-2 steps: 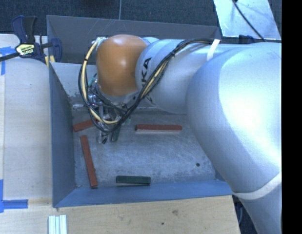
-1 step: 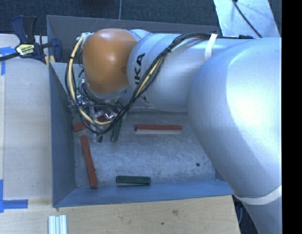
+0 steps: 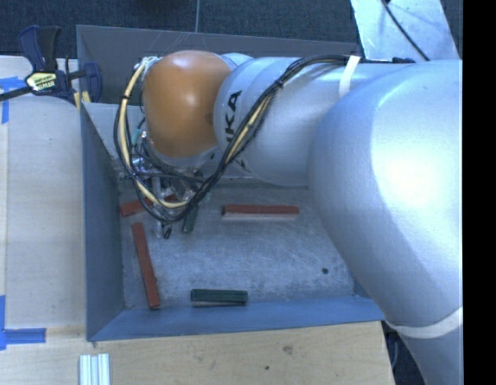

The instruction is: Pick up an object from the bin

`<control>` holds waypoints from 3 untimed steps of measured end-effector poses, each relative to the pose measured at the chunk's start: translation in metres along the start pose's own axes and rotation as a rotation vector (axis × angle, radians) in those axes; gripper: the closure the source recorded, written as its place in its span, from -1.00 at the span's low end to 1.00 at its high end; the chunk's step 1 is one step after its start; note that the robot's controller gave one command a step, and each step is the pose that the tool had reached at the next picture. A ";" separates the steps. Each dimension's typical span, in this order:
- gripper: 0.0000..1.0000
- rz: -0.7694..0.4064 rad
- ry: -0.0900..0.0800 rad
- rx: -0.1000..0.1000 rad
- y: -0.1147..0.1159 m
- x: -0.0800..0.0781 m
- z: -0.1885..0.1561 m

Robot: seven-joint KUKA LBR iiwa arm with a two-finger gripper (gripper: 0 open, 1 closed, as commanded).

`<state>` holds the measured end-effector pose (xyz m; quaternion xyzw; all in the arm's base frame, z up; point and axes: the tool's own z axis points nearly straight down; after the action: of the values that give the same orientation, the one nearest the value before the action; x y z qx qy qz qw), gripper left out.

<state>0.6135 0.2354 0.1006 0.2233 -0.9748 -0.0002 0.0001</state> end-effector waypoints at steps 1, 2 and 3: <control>-1.00 0.063 0.002 0.000 0.006 0.005 0.032; -1.00 0.064 0.000 0.000 0.005 0.004 0.031; 1.00 0.066 -0.003 -0.001 0.005 0.003 0.030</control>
Offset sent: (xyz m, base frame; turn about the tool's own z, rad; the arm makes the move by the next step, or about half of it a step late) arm -0.0069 0.0040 -0.0306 0.0623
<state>0.6084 0.2382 0.0706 0.1911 -0.9816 -0.0010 -0.0010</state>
